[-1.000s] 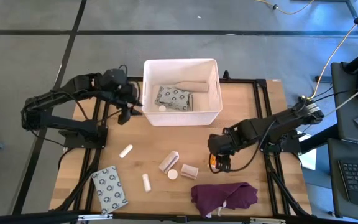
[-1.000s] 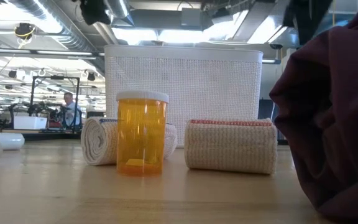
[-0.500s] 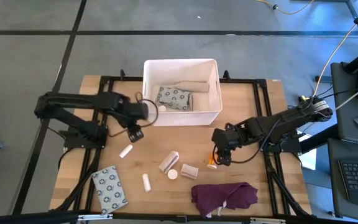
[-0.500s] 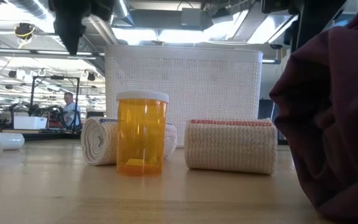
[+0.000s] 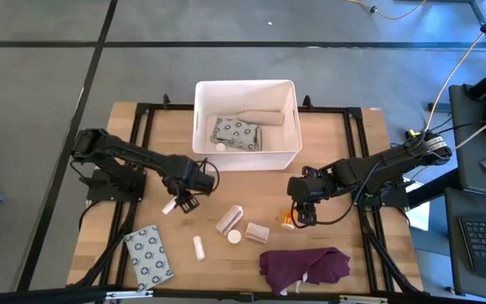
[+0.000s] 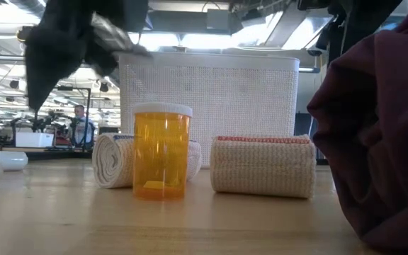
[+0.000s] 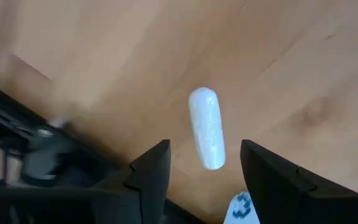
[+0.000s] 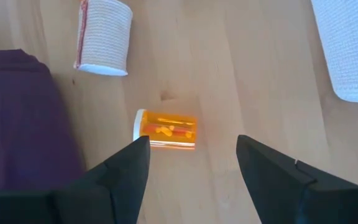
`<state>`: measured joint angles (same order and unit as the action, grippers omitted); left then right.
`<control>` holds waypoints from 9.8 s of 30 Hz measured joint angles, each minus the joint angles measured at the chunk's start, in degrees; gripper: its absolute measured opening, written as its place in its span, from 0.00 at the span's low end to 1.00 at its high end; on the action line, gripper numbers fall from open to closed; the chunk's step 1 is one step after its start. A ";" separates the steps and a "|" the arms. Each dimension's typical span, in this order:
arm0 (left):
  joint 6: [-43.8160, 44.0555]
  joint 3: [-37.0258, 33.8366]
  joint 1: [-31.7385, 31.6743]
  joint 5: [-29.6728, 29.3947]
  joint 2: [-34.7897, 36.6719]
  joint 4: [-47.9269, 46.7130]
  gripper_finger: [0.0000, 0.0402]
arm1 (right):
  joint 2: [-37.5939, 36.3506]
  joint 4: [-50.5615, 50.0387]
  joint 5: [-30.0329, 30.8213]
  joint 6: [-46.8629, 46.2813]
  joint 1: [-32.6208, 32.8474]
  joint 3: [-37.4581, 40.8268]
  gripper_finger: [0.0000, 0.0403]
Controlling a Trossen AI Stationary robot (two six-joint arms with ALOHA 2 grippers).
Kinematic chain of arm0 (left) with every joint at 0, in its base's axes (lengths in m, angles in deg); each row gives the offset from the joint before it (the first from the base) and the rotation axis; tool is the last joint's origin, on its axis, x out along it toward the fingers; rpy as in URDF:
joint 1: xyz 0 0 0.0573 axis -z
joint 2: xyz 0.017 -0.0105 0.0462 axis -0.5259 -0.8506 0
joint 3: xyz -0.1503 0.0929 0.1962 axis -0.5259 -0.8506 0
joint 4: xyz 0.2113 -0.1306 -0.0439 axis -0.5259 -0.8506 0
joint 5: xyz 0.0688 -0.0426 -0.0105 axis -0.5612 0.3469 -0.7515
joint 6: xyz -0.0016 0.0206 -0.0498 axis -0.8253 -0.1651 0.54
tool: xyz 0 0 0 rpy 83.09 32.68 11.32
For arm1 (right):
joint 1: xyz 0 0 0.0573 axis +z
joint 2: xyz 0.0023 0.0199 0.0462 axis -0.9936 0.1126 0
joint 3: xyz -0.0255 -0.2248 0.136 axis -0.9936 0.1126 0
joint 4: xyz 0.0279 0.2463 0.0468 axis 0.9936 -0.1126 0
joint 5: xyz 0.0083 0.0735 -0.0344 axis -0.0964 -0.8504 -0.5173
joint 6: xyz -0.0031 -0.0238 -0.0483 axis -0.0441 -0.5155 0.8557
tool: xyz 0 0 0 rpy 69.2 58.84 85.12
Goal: Pick & place medical supplies in basket/bin
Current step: Put the top white rolled gauze into the white bin, then put the light brown and red bandage into the white bin
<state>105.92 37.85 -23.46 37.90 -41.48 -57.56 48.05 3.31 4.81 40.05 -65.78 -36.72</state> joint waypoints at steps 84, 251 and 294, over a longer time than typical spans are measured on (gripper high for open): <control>-57.30 32.75 -36.80 16.80 -24.92 50.86 0.12 | 0.00 17.11 9.42 2.57 -1.53 -0.04 0.60; -15.79 32.78 9.75 -11.11 14.47 -1.93 0.02 | 25.03 -10.05 5.35 44.03 -33.28 -38.29 0.15; -12.68 31.97 10.26 -17.80 14.49 -1.41 0.12 | 28.15 -0.45 -4.92 53.71 -46.12 -25.66 0.18</control>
<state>93.24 69.81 -13.20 20.10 -26.98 -58.97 76.20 2.86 -0.11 93.75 -111.89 -62.38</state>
